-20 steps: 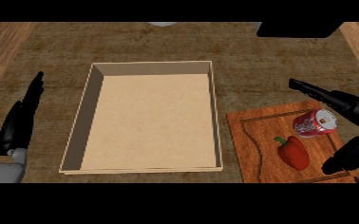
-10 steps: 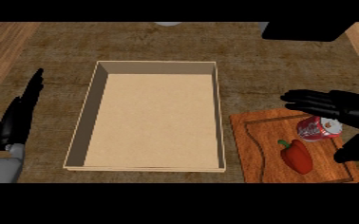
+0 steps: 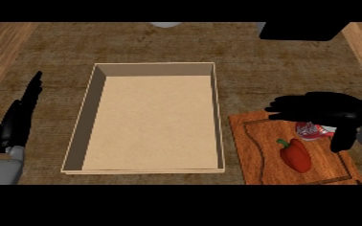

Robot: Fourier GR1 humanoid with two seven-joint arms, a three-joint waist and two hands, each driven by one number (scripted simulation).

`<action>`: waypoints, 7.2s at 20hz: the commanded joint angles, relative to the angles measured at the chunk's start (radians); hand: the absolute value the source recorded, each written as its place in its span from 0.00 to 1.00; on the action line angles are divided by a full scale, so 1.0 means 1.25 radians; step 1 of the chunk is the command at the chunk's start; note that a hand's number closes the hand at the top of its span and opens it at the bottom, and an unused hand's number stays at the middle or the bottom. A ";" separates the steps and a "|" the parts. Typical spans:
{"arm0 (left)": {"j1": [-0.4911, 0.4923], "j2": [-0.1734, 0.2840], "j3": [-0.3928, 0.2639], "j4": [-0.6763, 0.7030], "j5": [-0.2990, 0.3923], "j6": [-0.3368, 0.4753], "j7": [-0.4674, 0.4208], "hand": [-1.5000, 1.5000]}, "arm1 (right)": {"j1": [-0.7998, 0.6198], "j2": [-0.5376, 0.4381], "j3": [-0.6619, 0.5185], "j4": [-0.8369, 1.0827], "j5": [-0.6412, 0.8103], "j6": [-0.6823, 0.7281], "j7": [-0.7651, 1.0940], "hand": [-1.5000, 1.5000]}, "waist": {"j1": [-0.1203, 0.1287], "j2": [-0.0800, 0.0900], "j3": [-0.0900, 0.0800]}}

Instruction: Pick the bell pepper from the cutting board and place it in the cardboard box

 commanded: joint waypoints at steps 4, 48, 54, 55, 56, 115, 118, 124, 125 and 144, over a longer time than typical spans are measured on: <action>0.016 0.001 0.028 -0.037 -0.006 -0.016 0.027 0.50 | -0.062 0.081 0.022 0.150 0.119 0.004 -0.098 0.00 | -0.010 -0.004 0.000; 0.051 -0.091 0.082 -0.061 -0.103 -0.058 0.021 0.50 | 0.122 0.206 -0.103 -0.017 0.261 -0.162 -0.004 1.00 | -0.022 -0.007 0.000; 0.076 -0.048 0.155 -0.005 -0.085 -0.027 0.034 0.50 | 0.317 0.298 -0.300 0.028 0.157 -0.160 0.475 1.00 | -0.206 -0.052 -0.005; 0.081 -0.047 0.161 -0.002 -0.088 -0.018 0.036 0.50 | 0.337 0.316 -0.314 0.019 0.157 -0.175 0.521 1.00 | -0.216 -0.054 -0.006; 0.087 -0.046 0.167 0.000 -0.085 -0.017 0.039 0.50 | 0.348 0.334 -0.336 0.003 0.150 -0.193 0.566 1.00 | -0.220 -0.058 -0.007; -0.069 -0.092 0.064 -0.001 -0.122 -0.081 0.015 0.50 | -0.297 0.699 -0.174 0.063 0.268 -0.694 1.753 0.00 | 0.051 0.010 0.000; -0.039 -0.103 0.064 0.000 -0.122 -0.074 0.012 0.50 | -0.319 0.699 -0.157 0.100 0.269 -0.765 1.719 0.00 | 0.040 0.004 0.000; -0.062 -0.087 0.092 0.046 -0.109 -0.084 -0.010 0.50 | -0.383 0.699 -0.189 0.120 0.332 -0.907 1.686 0.00 | 0.017 0.002 -0.001; -0.060 -0.080 0.093 0.018 -0.112 -0.080 0.010 0.50 | -0.349 0.699 -0.159 0.114 0.358 -0.955 1.715 0.00 | 0.022 -0.003 -0.001; 0.067 -0.081 0.139 -0.021 -0.095 -0.066 -0.011 0.50 | 0.220 0.700 -0.080 -0.576 0.619 -0.844 1.746 0.00 | -0.072 -0.025 -0.001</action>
